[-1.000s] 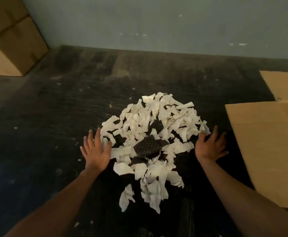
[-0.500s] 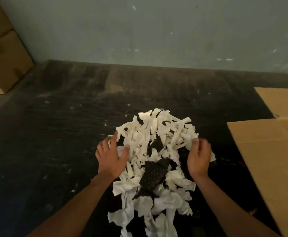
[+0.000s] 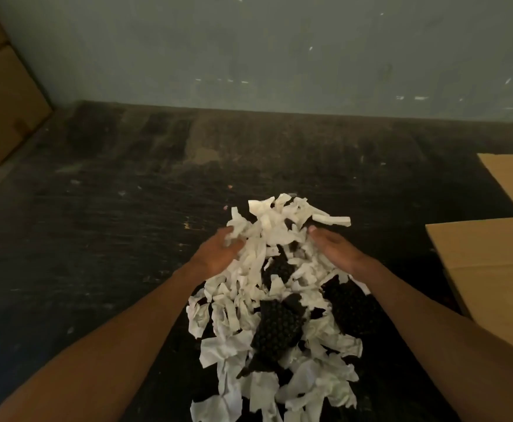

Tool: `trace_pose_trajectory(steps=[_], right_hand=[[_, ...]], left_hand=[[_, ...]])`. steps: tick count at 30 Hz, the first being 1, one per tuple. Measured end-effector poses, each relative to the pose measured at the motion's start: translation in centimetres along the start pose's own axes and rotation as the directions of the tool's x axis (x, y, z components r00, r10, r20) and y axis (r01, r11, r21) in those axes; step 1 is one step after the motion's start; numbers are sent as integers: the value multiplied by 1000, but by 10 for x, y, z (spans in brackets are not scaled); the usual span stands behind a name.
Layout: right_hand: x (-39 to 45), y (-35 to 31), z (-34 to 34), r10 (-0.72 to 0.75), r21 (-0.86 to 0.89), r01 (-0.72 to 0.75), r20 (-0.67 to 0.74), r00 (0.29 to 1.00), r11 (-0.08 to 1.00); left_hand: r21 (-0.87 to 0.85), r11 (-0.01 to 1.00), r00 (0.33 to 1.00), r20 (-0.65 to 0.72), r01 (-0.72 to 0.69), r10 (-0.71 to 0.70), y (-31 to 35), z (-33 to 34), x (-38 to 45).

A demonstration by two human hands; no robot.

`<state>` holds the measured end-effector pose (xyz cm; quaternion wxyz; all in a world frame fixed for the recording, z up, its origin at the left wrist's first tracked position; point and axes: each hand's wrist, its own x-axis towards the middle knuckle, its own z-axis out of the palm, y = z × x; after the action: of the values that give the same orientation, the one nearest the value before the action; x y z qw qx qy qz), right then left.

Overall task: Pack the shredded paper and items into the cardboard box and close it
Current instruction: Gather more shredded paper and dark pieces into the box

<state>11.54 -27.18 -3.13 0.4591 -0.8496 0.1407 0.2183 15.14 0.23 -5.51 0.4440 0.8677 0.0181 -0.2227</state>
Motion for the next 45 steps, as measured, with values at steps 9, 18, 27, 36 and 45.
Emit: trace_pose_trajectory(steps=[9, 18, 27, 36, 45], right_hand=[[-115, -17, 7, -219, 84, 207, 185, 958, 975], [-67, 7, 46, -311, -752, 416, 289, 905, 511], [13, 0, 81, -286, -824, 505, 434, 854, 257], [-19, 40, 98, -597, -814, 457, 176, 782, 359], [-26, 23, 87, -455, -756, 373, 111, 883, 538]], left_hand=[[202, 915, 936, 26, -349, 351, -5, -7, -108], [712, 584, 904, 176, -391, 390, -80, 65, -173], [717, 652, 930, -14, -246, 366, -96, 72, -130], [759, 638, 917, -150, -132, 369, -99, 71, -115], [660, 743, 948, -158, -106, 276, -79, 54, -112]])
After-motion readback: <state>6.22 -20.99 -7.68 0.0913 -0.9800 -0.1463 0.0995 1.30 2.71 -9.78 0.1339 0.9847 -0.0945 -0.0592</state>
